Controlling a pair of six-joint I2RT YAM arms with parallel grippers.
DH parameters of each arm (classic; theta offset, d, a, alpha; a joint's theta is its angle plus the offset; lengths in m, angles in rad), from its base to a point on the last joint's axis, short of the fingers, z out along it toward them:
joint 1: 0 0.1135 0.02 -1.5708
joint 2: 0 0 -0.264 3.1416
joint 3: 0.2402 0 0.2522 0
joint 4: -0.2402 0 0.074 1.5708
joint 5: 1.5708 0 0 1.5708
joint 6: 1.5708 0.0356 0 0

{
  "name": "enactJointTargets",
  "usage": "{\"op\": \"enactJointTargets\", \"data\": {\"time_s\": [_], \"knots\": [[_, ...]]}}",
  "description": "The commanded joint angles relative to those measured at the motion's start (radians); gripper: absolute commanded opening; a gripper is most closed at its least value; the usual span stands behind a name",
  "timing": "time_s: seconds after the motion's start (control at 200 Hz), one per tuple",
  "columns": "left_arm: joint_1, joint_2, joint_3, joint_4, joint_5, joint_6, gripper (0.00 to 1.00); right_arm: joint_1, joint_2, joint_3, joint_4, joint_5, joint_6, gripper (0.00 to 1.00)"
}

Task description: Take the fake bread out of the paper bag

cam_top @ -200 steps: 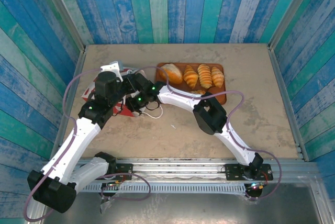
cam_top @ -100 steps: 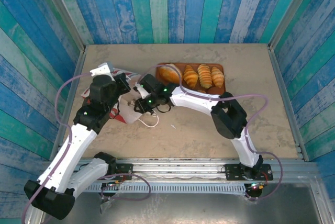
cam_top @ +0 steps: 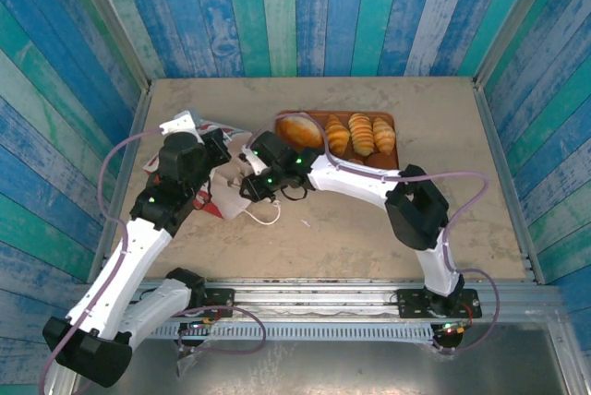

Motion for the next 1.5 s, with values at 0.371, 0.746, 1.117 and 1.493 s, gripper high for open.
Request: {"op": "enactJointTargets", "data": {"time_s": [0.371,0.746,1.117,1.493], "knots": [[-0.002,0.027,0.009,0.062,0.111,0.009,0.00,0.002,0.240,0.258,0.083,-0.146,0.157,0.57],[-0.002,0.030,-0.001,0.073,0.158,0.024,0.00,0.007,0.406,0.480,-0.019,-0.225,0.125,0.63],[-0.002,0.039,0.001,0.075,0.196,0.032,0.00,0.015,0.477,0.595,-0.060,-0.233,0.101,0.63],[-0.002,0.017,-0.009,0.052,0.110,0.017,0.00,0.014,0.380,0.516,-0.045,-0.181,0.083,0.44]]}}
